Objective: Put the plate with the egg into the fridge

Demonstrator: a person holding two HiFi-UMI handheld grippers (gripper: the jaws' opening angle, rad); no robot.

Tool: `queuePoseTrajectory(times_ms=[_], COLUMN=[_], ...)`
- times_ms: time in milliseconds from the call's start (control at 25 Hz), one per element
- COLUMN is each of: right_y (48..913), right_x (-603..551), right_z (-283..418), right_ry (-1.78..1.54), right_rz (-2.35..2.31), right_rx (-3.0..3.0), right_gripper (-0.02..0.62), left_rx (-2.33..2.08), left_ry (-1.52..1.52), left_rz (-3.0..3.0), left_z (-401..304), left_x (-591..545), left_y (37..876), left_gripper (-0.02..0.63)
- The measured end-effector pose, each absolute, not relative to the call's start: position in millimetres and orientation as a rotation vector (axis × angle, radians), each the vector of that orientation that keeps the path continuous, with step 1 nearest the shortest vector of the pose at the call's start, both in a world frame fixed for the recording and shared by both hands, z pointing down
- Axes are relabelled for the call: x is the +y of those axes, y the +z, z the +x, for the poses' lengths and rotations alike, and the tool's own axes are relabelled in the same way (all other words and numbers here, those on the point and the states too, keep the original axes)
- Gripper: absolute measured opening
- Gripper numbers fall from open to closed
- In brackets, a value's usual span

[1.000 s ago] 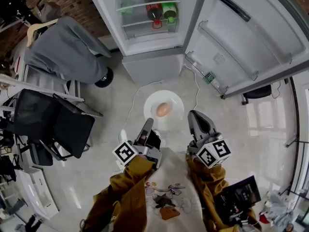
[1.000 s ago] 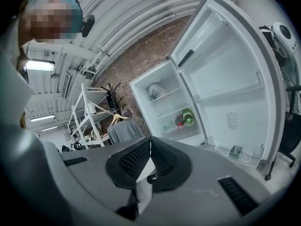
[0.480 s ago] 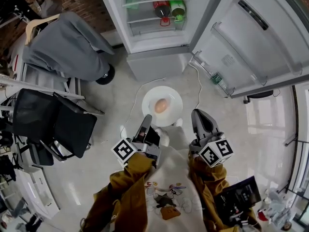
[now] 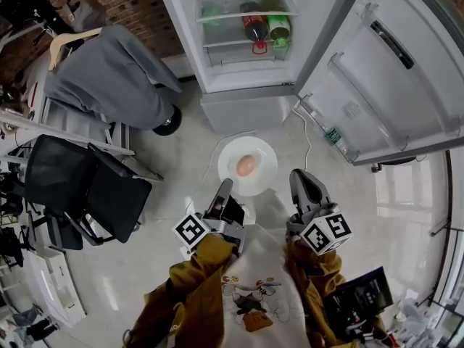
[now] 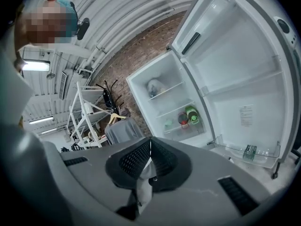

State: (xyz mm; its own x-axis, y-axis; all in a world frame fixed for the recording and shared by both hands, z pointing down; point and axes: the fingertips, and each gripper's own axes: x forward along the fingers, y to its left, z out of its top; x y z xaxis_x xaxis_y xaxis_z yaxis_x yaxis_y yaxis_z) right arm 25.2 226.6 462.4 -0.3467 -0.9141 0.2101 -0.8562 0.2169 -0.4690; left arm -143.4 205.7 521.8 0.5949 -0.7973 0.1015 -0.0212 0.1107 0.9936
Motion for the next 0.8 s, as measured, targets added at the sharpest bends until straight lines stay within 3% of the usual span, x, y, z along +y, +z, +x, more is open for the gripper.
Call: queuePoseTrajectory(times_ms=[800], right_y=[455], right_x=[62], right_z=[74], right_ry=[-0.772], right_rz=[-1.626], right_rx=[2.395], right_gripper=[0.006], left_rx=[-0.833], left_ry=[-0.667], left_rz=[1.389], left_z=[-93], left_x=[47], left_y=[503], left_gripper=[0.018])
